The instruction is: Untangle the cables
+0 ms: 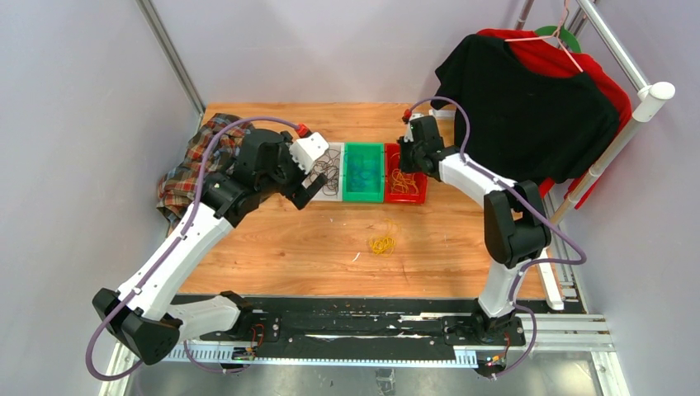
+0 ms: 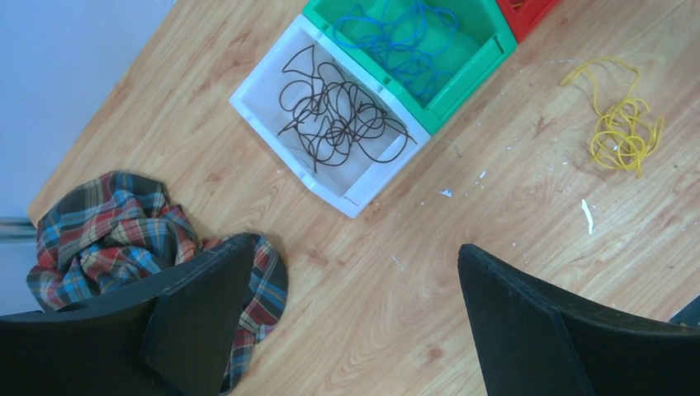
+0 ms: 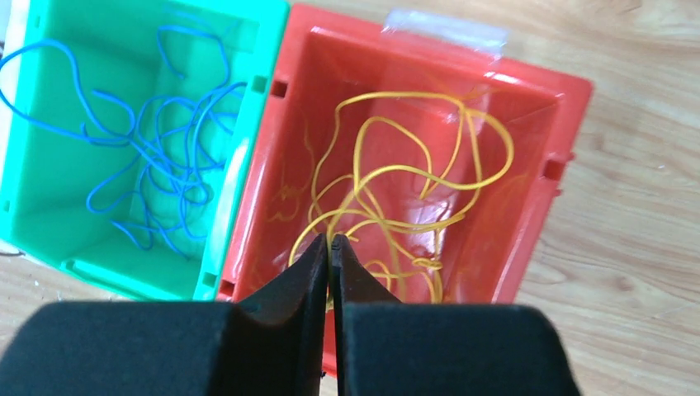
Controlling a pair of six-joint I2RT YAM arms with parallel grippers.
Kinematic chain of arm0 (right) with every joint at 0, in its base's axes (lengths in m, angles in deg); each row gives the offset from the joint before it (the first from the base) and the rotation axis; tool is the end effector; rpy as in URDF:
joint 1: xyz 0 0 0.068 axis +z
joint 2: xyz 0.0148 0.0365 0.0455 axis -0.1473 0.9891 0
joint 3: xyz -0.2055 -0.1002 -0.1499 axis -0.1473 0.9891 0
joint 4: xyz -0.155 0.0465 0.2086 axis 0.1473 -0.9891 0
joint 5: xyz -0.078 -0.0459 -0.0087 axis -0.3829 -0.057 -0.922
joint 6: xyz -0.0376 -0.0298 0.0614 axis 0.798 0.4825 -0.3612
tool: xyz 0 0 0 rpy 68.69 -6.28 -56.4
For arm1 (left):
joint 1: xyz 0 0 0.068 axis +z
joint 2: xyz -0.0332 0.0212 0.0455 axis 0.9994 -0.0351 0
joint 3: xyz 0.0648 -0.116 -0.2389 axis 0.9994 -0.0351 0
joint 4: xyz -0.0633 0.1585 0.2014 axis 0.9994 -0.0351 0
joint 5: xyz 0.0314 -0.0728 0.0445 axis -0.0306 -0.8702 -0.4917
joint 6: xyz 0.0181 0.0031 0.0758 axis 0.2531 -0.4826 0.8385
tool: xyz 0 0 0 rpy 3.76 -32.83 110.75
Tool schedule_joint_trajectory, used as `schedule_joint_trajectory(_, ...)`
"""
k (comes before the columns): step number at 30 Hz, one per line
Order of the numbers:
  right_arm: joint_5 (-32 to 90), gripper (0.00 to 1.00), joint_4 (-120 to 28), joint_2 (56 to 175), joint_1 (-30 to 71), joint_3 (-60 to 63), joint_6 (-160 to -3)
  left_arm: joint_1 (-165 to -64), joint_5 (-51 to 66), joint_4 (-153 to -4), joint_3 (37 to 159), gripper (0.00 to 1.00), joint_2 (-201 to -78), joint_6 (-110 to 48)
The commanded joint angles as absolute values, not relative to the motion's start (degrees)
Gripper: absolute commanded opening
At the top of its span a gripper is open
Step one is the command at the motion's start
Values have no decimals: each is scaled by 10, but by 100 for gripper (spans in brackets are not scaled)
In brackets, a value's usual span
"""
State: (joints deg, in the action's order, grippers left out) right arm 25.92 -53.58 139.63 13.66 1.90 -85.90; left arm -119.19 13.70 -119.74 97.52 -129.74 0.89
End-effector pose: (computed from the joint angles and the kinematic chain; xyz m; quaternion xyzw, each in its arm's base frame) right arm 0.4094 0.1725 0.2105 -0.1038 0.8917 0.1623 0.4095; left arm 0.2272 -0.1403 0.3652 0.3904 0.7849 -0.0592 0.4774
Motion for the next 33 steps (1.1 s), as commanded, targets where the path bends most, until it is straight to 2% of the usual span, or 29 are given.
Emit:
schedule_joint_trajectory(1,257,11,-549,1389,120,-15,-866,-1190,100,-1196,973,98,-1307,13)
schedule_joint_trajectory(8,233,43,-585,1352,130,-39,-845,-1191,82,-1226,1001,98,-1334,14)
schedule_joint_trajectory(11,218,60,-594,1323,135,-27,-835,-1191,84,-1230,1008,98,-1335,18)
schedule_joint_trajectory(12,209,63,-599,1313,138,-22,-832,-1191,86,-1231,1008,98,-1335,20)
schedule_joint_trajectory(17,176,65,-594,1223,177,47,-827,-1190,89,-1238,1011,98,-1327,29)
schedule_joint_trajectory(25,163,61,-515,1096,322,270,-908,-1190,72,-1247,995,98,-1312,37)
schedule_joint_trajectory(28,162,61,-490,1100,339,321,-944,-1190,65,-1256,995,98,-1307,43)
schedule_joint_trajectory(33,132,60,-511,1163,339,313,-951,-1191,52,-1264,996,98,-1299,43)
